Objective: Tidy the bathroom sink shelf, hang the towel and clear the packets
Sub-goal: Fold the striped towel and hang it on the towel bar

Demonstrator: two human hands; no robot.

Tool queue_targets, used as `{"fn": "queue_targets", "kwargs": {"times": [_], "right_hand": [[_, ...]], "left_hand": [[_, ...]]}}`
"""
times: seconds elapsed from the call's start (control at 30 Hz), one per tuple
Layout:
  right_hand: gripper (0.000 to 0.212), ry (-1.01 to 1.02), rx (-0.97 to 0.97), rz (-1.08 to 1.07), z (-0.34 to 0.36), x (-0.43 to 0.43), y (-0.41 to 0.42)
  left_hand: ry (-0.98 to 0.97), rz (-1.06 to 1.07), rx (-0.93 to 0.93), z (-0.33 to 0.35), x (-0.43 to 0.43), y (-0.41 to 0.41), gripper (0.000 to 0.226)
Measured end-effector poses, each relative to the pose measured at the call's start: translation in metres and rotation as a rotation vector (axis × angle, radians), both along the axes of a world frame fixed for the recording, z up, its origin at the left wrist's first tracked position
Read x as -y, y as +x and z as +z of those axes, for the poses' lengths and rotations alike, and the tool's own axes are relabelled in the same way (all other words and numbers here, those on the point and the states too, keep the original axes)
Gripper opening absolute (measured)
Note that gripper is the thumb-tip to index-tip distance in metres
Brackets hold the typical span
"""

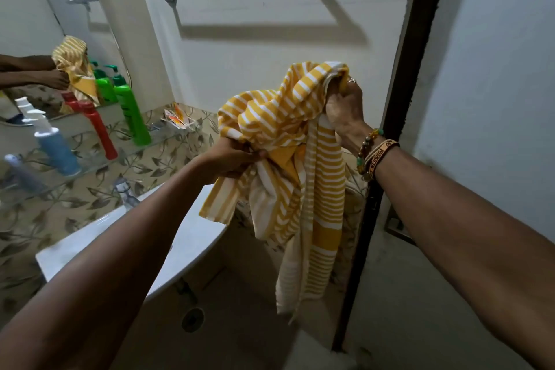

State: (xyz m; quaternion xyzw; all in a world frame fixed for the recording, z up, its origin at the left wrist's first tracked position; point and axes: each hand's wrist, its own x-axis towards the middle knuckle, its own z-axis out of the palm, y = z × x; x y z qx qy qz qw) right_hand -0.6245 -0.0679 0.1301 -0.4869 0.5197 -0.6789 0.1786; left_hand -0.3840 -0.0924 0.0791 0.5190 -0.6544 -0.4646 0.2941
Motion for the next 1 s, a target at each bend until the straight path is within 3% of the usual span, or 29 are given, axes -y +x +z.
{"fn": "queue_targets", "kwargs": {"times": [0.07,0.23,0.3,0.47,0.6,0.73,0.87,1.0], "right_hand": [[0.043,-0.001,0.049,-0.002,0.005,-0.002,0.006],[0.045,0.047,0.138,-0.023,0.009,-0.007,0.015],[0.047,0.091,0.144,-0.033,0.013,-0.009,0.019],[0.049,0.127,0.166,-0.114,0.020,-0.010,0.026],[0.046,0.120,0.127,-0.159,0.023,-0.011,0.030],[0.035,0.139,0.007,-0.191,0.023,-0.011,0.033],[0.031,0.167,-0.051,-0.183,0.022,-0.011,0.036],[0.032,0.167,-0.082,-0.181,0.021,-0.012,0.036]], "left_hand": [[0.008,-0.015,0.065,-0.001,0.004,0.006,0.038],[-0.012,-0.038,0.327,-0.001,0.007,0.014,0.033],[-0.051,-0.011,0.338,0.000,0.007,0.014,0.028],[0.053,0.057,-0.089,0.009,0.000,0.005,0.010],[0.062,0.160,-0.403,0.023,-0.004,-0.016,0.019],[-0.106,0.263,-0.603,0.030,-0.008,-0.031,0.038],[-0.429,0.223,-0.391,0.023,-0.013,-0.037,0.046],[-0.588,0.037,-0.149,0.021,-0.022,-0.041,0.057]]}}
